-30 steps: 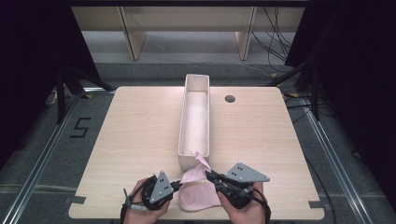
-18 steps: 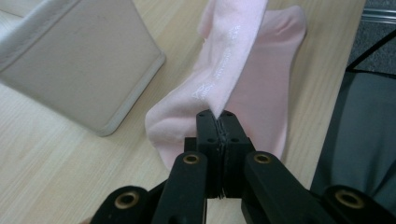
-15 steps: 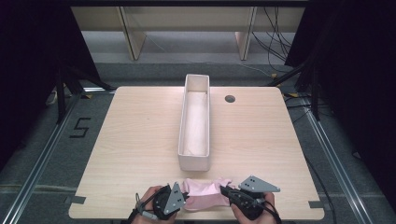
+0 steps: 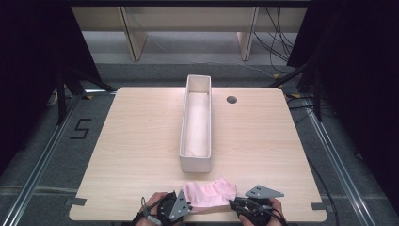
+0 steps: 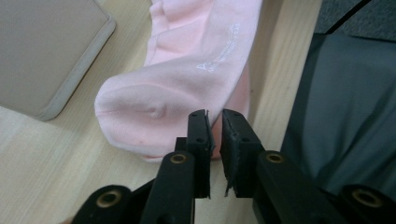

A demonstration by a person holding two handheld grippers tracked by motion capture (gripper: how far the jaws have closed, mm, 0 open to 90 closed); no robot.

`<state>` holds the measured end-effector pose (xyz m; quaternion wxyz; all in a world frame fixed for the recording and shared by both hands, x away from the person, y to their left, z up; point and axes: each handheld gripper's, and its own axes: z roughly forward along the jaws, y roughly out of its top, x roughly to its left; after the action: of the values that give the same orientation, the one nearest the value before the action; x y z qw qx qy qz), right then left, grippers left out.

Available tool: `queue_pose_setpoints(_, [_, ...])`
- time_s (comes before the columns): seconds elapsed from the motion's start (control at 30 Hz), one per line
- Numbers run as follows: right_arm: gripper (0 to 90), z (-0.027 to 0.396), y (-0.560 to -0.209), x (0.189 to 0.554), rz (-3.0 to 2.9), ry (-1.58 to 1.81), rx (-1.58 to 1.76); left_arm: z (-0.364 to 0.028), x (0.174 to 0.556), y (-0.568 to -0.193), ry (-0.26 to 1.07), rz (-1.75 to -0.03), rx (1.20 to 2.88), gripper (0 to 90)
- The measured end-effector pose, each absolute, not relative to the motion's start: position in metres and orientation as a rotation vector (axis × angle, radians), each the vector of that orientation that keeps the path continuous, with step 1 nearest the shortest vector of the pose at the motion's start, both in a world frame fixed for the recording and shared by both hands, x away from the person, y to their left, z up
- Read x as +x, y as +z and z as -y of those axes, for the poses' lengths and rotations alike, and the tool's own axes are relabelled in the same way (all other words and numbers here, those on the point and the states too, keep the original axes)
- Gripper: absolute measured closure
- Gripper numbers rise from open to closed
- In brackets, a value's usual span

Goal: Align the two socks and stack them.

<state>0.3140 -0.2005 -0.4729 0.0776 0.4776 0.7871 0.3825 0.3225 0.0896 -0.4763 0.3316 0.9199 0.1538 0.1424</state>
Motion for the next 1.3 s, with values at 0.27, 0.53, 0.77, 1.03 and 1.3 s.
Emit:
queue_pose_setpoints(0.27, [71.9, 0.219, -0.455, 0.329, -2.266, 1.137, 1.477, -0.115, 0.332, -0.460, 0.274, -0.538, 2.291, 68.8])
queue_pose_setpoints(0.53, [69.4, 0.194, -0.473, 0.368, -2.438, 1.041, 1.343, -0.117, 0.371, -0.476, 0.108, -0.786, 2.180, 57.7])
queue_pose_setpoints(0.77, [76.6, 0.188, -0.485, 0.377, -2.492, 0.983, 1.269, -0.112, 0.386, -0.488, 0.011, -0.764, 2.226, 61.2])
queue_pose_setpoints(1.03, [87.4, 0.189, -0.483, 0.374, -2.512, 0.992, 1.265, -0.111, 0.385, -0.487, 0.057, -0.683, 2.253, 86.7])
queue_pose_setpoints(1.3, [87.8, 0.192, -0.475, 0.371, -2.497, 1.052, 1.279, -0.117, 0.382, -0.475, 0.127, -0.669, 2.212, 89.1])
